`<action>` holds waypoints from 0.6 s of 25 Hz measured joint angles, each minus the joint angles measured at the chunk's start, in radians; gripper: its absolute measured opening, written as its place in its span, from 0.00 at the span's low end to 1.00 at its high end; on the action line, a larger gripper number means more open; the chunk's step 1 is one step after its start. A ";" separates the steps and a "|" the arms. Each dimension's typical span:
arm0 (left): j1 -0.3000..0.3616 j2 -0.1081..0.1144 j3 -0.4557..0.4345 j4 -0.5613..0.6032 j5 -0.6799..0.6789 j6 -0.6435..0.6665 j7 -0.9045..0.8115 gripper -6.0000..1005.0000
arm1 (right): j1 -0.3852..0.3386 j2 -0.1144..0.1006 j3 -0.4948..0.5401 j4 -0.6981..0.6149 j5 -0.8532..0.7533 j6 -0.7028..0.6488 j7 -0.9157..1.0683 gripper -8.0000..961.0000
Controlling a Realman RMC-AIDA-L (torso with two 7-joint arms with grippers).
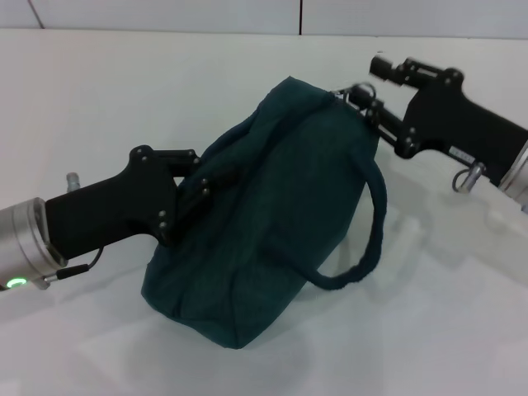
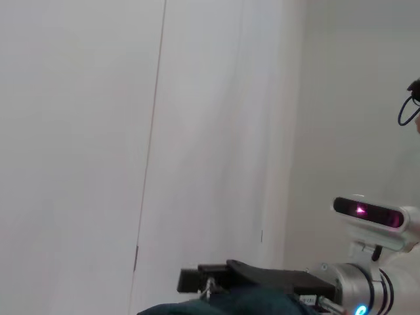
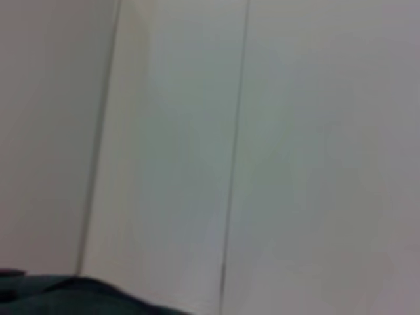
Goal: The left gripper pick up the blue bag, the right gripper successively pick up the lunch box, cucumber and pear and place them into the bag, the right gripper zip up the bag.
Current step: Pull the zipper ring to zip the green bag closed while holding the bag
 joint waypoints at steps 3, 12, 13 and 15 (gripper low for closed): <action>-0.002 0.000 0.000 -0.001 0.001 -0.003 -0.001 0.10 | 0.000 -0.009 0.000 -0.003 -0.035 -0.001 0.044 0.42; -0.017 0.004 0.000 -0.001 0.000 -0.004 -0.001 0.10 | -0.003 -0.069 0.001 0.005 -0.055 -0.068 0.196 0.42; -0.018 0.004 0.000 -0.001 0.002 -0.005 -0.001 0.10 | -0.003 -0.073 0.004 0.008 -0.060 -0.079 0.202 0.42; -0.021 0.006 0.000 -0.001 0.003 -0.007 -0.001 0.10 | -0.008 -0.078 0.016 0.010 -0.066 -0.098 0.207 0.42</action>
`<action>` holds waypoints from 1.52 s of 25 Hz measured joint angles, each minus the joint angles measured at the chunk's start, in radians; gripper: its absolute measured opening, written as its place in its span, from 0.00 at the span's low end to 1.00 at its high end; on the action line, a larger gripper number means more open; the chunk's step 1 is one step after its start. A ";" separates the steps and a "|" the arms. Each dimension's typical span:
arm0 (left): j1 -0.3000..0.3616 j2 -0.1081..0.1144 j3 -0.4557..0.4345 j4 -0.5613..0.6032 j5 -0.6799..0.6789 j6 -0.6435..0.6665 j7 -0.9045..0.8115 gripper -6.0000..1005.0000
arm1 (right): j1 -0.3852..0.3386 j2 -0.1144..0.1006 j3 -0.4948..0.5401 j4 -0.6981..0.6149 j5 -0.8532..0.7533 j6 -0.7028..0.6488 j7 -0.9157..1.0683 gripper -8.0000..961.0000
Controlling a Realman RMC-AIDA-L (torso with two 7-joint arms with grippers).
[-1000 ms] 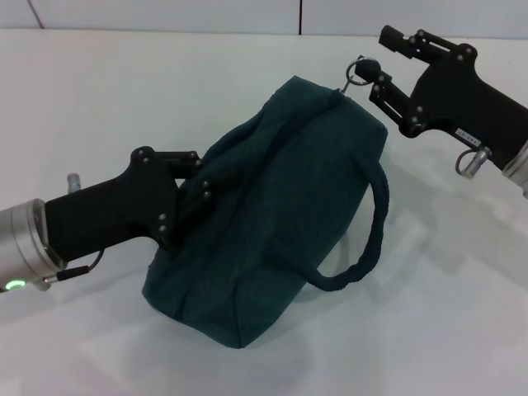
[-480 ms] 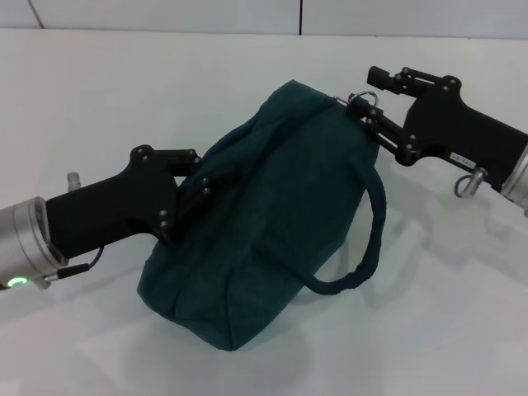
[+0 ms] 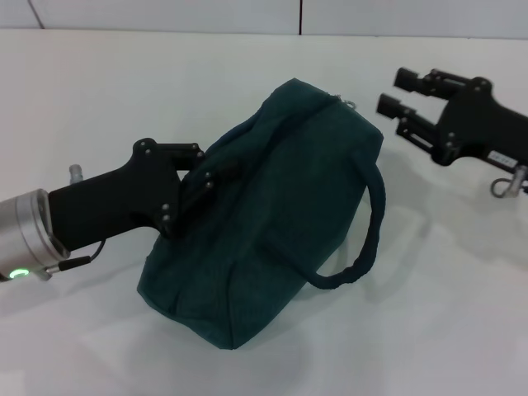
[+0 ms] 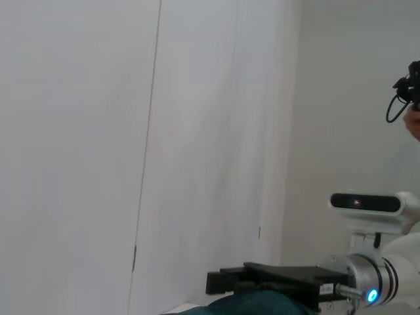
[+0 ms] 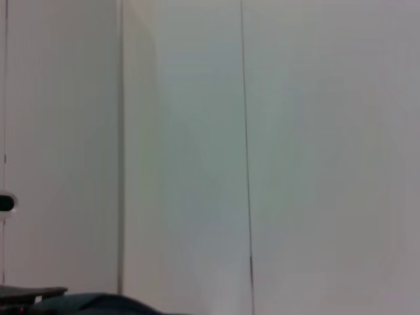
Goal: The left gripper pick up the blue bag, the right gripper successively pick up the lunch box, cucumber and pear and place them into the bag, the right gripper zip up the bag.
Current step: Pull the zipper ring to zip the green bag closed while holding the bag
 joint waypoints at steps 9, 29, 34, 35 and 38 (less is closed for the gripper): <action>-0.008 0.006 0.006 0.000 0.004 0.006 0.000 0.10 | -0.036 0.037 0.141 0.004 -0.098 0.086 -0.134 0.41; -0.019 -0.006 0.011 0.000 0.006 0.008 0.000 0.10 | 0.028 0.100 0.056 -0.031 -0.188 0.157 -0.227 0.41; -0.019 -0.007 0.011 0.000 0.007 0.008 0.000 0.10 | 0.029 0.100 0.042 -0.045 -0.182 0.160 -0.232 0.41; -0.019 -0.007 0.011 0.000 0.008 0.008 0.000 0.10 | 0.026 0.100 0.046 -0.045 -0.182 0.160 -0.232 0.41; -0.017 -0.008 0.011 0.000 0.010 0.008 0.000 0.10 | 0.021 0.100 0.056 -0.046 -0.176 0.161 -0.233 0.41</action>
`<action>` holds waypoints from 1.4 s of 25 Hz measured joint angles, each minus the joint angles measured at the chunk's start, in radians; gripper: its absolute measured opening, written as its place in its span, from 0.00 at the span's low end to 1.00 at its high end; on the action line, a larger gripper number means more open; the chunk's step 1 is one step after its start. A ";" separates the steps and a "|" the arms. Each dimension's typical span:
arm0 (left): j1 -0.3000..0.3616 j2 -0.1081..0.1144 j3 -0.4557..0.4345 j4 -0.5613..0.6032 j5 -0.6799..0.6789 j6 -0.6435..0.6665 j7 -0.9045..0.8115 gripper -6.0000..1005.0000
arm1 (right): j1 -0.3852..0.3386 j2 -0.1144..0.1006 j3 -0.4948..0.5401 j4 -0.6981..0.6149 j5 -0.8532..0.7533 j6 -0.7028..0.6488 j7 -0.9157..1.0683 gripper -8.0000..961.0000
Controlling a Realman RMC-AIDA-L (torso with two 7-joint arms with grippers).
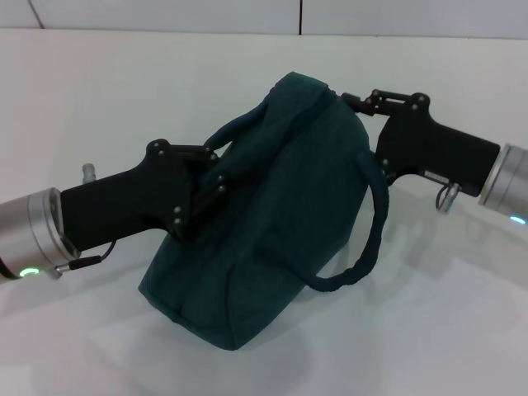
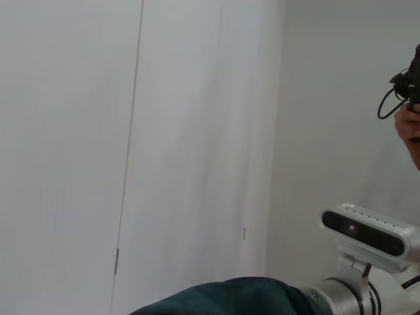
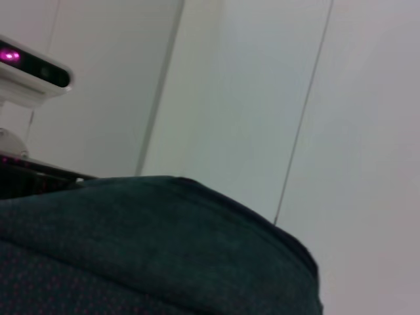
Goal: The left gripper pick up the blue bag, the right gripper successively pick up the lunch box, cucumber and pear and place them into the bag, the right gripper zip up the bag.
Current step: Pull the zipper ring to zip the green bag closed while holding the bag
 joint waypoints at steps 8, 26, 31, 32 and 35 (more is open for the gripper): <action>-0.002 -0.002 0.000 0.000 0.003 0.001 0.004 0.10 | -0.001 0.001 0.019 -0.001 0.027 0.003 -0.016 0.41; -0.002 0.000 0.000 0.000 0.010 0.001 0.010 0.10 | -0.018 -0.003 0.042 0.011 0.111 0.024 -0.044 0.38; -0.005 -0.001 0.000 0.000 0.016 0.001 0.012 0.10 | 0.001 0.000 0.016 0.012 0.103 0.050 -0.045 0.37; -0.005 -0.001 0.000 0.000 0.016 0.001 0.012 0.10 | 0.007 0.000 0.007 0.013 0.103 0.057 -0.047 0.37; -0.005 0.000 0.000 0.000 0.017 0.000 0.012 0.10 | 0.025 0.000 -0.022 0.013 0.103 0.076 -0.051 0.37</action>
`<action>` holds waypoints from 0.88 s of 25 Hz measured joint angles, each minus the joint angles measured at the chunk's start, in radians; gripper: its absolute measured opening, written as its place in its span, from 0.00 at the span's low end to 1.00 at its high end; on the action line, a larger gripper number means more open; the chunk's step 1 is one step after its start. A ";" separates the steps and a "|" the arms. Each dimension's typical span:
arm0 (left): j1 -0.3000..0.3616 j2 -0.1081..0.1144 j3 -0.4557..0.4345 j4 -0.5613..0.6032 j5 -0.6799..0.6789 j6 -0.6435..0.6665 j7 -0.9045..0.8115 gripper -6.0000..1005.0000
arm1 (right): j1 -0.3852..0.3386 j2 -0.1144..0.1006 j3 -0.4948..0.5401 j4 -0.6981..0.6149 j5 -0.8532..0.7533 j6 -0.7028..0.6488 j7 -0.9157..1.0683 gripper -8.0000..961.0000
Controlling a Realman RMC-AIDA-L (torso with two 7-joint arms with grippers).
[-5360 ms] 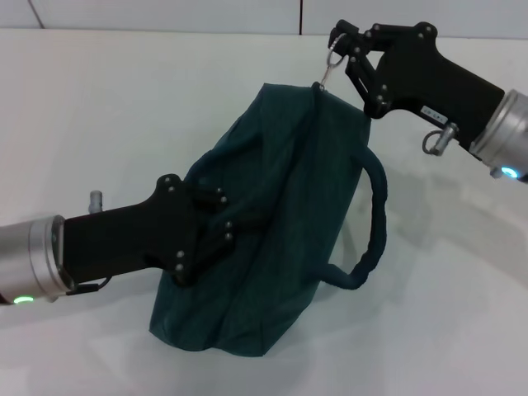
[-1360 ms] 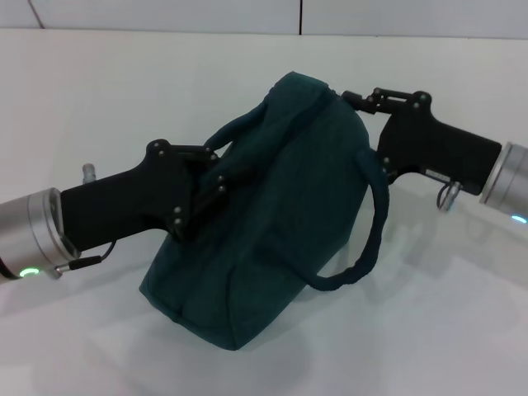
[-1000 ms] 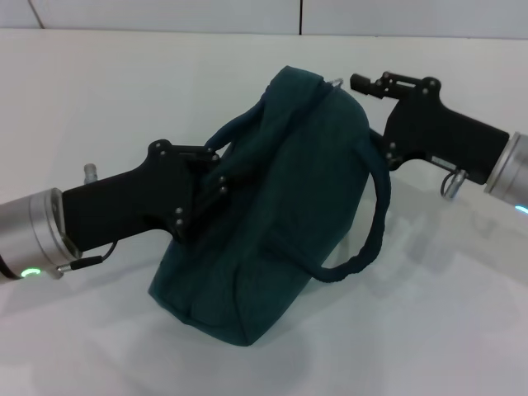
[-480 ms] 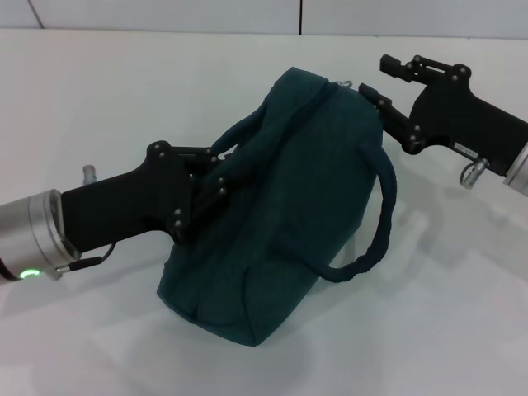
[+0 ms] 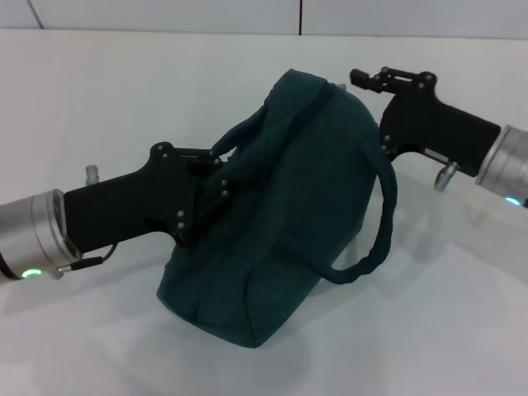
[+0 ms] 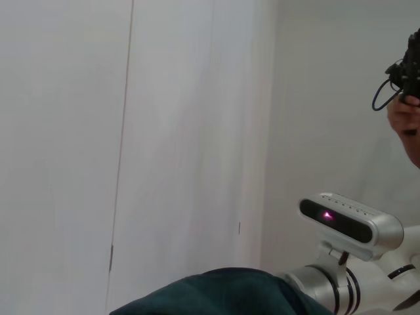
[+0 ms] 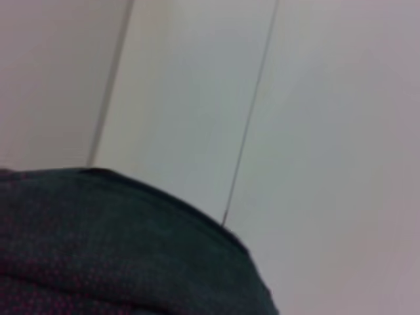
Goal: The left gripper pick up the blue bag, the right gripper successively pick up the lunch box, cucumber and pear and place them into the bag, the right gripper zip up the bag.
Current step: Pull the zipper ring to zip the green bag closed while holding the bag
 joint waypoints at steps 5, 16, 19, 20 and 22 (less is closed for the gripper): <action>0.000 0.000 0.000 0.000 0.000 0.000 0.002 0.10 | 0.010 0.000 -0.032 -0.010 0.002 0.003 -0.001 0.36; 0.001 0.002 -0.001 0.000 0.001 0.001 0.002 0.10 | 0.007 0.000 -0.049 -0.014 0.007 -0.037 -0.030 0.35; 0.000 0.002 -0.002 0.000 0.001 0.000 0.002 0.10 | 0.008 0.000 -0.050 -0.012 0.007 -0.038 -0.031 0.31; -0.001 0.002 -0.002 0.000 0.001 0.000 0.002 0.10 | 0.009 0.000 -0.050 -0.011 0.007 -0.038 -0.031 0.29; -0.001 0.003 -0.002 0.000 0.001 0.000 0.002 0.10 | 0.011 0.000 -0.050 -0.010 0.007 -0.038 -0.031 0.26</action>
